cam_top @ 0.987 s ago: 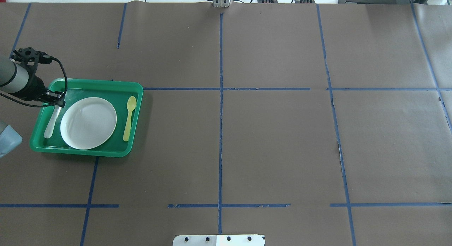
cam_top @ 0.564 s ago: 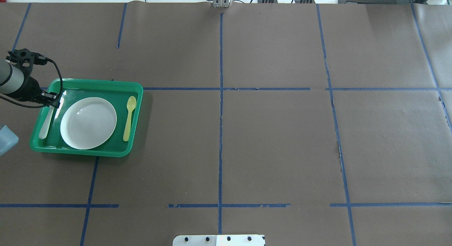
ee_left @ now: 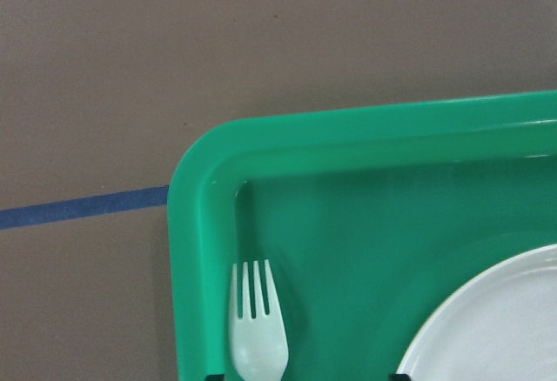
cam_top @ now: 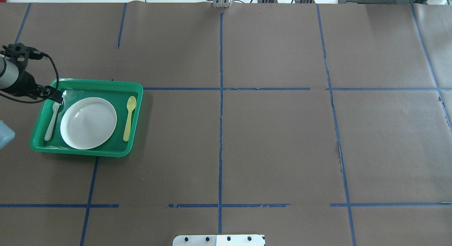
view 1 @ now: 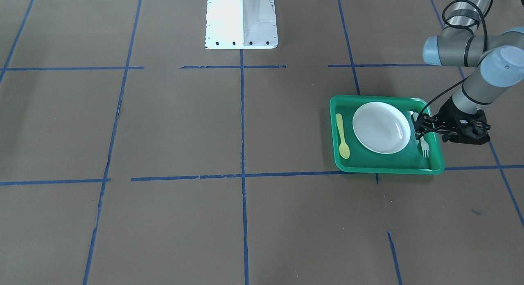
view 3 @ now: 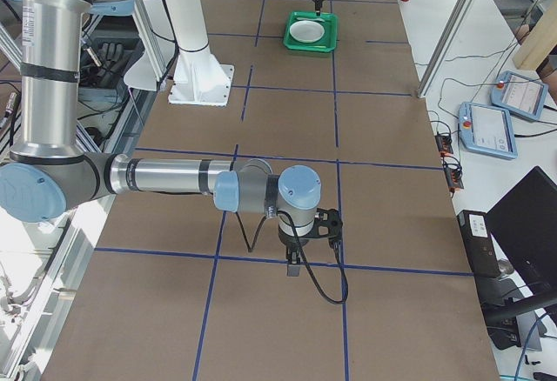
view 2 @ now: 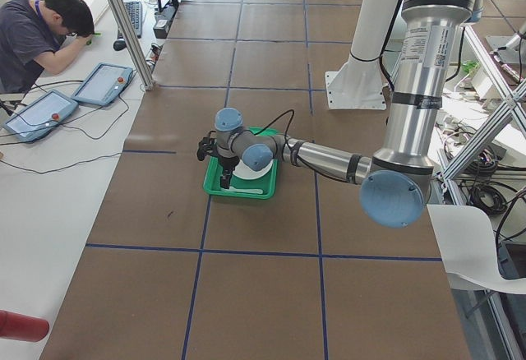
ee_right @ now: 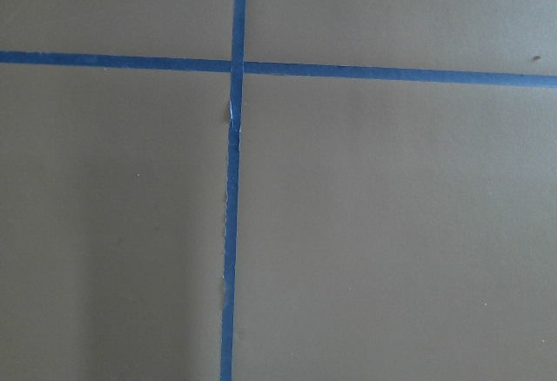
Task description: Place fork
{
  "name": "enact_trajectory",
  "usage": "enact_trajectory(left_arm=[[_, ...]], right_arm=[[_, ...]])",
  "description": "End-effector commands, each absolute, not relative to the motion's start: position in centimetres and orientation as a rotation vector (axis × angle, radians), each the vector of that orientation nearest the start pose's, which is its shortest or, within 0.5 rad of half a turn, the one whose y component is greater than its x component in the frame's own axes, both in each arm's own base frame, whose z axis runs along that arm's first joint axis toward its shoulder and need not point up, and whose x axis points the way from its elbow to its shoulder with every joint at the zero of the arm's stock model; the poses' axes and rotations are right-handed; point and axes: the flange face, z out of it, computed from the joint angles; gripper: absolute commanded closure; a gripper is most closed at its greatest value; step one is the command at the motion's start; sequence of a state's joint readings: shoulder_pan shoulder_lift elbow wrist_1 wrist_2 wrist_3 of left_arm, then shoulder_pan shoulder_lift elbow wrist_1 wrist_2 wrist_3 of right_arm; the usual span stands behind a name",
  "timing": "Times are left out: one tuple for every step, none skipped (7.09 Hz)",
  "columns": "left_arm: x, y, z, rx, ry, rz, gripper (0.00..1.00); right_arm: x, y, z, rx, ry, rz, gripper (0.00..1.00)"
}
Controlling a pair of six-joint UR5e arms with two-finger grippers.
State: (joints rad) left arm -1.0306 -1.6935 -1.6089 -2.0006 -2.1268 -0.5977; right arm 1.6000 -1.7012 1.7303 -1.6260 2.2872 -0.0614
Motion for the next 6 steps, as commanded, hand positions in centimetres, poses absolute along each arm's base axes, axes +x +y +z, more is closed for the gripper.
enact_trajectory(left_arm=[[15.6, -55.3, 52.4, 0.326, 0.736, 0.201, 0.0], [11.2, -55.6, 52.6, 0.365, 0.773, 0.262, 0.0], [6.3, -55.3, 53.7, 0.419, 0.775, 0.332, 0.0], [2.9, -54.6, 54.9, 0.467, 0.737, 0.388, 0.0], [0.1, -54.5, 56.0, 0.47, 0.704, 0.41, 0.0], [-4.3, -54.0, 57.4, 0.43, 0.659, 0.436, 0.0]], right_arm=[[8.1, -43.2, 65.0, 0.007, -0.717, -0.02, 0.0], [8.1, -43.2, 65.0, 0.007, -0.717, -0.021, 0.0], [8.1, -43.2, 65.0, 0.007, -0.717, -0.02, 0.0], [8.1, -43.2, 65.0, 0.007, -0.717, -0.021, 0.0], [8.1, -43.2, 65.0, 0.007, -0.717, -0.02, 0.0], [8.1, -43.2, 65.0, 0.007, -0.717, -0.021, 0.0]])
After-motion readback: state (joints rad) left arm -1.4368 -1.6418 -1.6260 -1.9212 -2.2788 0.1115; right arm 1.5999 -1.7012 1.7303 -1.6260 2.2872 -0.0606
